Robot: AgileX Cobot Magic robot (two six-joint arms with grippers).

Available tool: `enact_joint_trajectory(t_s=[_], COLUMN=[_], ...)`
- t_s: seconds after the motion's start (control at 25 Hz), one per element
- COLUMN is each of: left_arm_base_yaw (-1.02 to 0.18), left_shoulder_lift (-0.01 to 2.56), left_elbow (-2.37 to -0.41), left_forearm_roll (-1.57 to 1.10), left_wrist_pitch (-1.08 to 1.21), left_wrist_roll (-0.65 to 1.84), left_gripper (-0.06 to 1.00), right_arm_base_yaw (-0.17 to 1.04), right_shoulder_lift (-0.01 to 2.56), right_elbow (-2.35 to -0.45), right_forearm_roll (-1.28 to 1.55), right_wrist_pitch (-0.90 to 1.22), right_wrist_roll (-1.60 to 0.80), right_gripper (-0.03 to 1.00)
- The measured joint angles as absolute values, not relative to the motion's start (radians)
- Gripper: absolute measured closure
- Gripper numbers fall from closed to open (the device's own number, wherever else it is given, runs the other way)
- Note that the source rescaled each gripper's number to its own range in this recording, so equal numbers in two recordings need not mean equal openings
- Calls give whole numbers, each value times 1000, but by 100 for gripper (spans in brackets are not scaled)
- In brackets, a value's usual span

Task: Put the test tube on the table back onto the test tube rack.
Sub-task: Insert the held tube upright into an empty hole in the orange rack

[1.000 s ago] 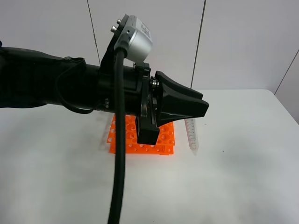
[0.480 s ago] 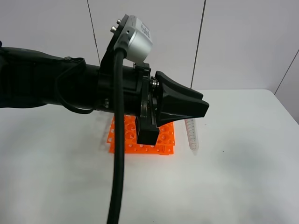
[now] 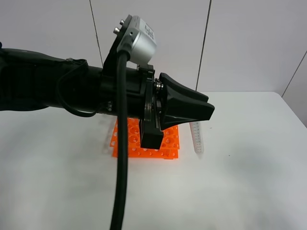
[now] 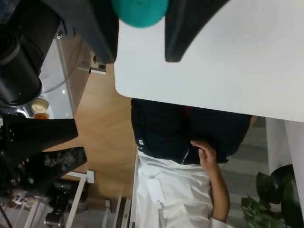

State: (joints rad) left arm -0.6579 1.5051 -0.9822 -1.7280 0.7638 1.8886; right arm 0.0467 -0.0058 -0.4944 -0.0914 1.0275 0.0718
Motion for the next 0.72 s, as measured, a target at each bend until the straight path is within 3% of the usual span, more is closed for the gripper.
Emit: enact_joint_trajectory(t_s=[0.32, 0.72], left_arm_base_yaw=[-658, -657], left_shoulder_lift=[1505, 1505], left_elbow=[-982, -982], left_forearm_roll=[-1728, -1654], left_wrist_pitch=[651, 233], left_wrist_roll=[1921, 1903], left_gripper=[94, 94], right_arm_base_yaw=[47, 47], right_shoulder_lift=[-6, -6], right_elbow=[-494, -494], right_forearm_roll=[-91, -91], right_wrist_pitch=[1028, 1028], right_wrist_roll=[71, 69], right_gripper=[12, 12])
